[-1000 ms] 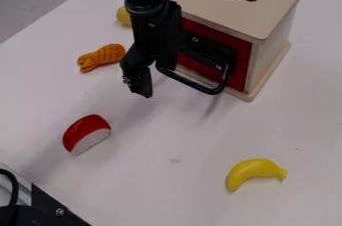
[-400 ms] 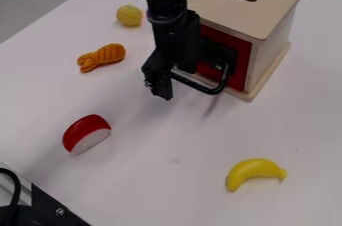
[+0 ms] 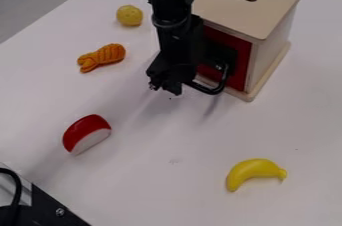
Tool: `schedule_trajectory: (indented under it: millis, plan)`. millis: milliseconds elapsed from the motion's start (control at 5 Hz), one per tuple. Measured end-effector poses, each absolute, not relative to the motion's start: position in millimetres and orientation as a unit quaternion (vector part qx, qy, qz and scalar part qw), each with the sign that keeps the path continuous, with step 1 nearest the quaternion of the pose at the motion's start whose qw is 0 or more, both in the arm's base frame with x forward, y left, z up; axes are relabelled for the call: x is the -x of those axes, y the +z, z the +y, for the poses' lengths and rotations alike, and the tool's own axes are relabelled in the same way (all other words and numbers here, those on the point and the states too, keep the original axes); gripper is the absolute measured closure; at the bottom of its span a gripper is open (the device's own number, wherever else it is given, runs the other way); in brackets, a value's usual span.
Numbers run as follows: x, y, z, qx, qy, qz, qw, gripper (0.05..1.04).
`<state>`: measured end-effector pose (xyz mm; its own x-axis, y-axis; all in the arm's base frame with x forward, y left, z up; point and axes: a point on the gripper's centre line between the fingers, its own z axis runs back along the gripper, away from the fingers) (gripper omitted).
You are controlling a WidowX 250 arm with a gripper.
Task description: Opening the drawer
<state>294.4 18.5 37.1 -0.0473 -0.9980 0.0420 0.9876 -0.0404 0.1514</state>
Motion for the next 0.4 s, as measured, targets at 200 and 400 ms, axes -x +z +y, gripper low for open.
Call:
schedule_trajectory:
  millis: [200, 400]
  plan:
    - [-293.5, 36.6, 17.9, -0.038, -0.72, -0.071, 0.689, 0.912]
    - [-289.8, 36.8, 17.5, -0.035, -0.72, -0.068, 0.689, 0.965]
